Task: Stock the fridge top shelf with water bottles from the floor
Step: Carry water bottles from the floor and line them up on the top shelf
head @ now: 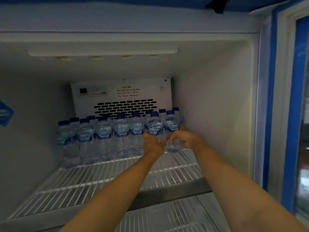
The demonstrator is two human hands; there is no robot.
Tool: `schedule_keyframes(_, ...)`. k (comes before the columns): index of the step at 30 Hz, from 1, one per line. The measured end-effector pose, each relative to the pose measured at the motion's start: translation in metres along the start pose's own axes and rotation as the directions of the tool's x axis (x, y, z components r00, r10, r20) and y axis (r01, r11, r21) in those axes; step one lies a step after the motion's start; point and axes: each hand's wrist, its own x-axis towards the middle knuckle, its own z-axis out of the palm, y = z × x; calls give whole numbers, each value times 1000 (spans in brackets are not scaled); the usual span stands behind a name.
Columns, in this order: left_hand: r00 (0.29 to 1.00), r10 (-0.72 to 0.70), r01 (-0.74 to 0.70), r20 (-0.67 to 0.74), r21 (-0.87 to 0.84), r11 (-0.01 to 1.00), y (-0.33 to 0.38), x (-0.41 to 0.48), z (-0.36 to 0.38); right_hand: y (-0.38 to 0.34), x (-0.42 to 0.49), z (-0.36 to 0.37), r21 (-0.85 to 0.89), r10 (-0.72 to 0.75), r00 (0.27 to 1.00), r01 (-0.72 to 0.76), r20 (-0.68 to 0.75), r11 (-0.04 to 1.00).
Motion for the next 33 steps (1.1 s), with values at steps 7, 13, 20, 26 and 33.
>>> schedule_keyframes(7,992,112,-90,-57,292,952,-6,-1,4,6,1,-3,28,-74,997,74,27,997)
schedule_keyframes(13,986,141,-97,-91,381,919,-5,-3,7,11,6,3,-12,-157,986,157,-63,988)
schedule_keyframes(20,986,127,-75,-107,391,917,-5,-5,6,17,15,10,-29,-165,978,162,-125,986)
schedule_keyframes(26,993,62,-20,-98,386,922,-1,-10,1,17,10,16,-79,-173,974,162,-147,984)
schedule_keyframes(33,991,64,-15,-121,364,931,-2,-16,-3,16,5,19,-91,-166,971,152,-173,984)
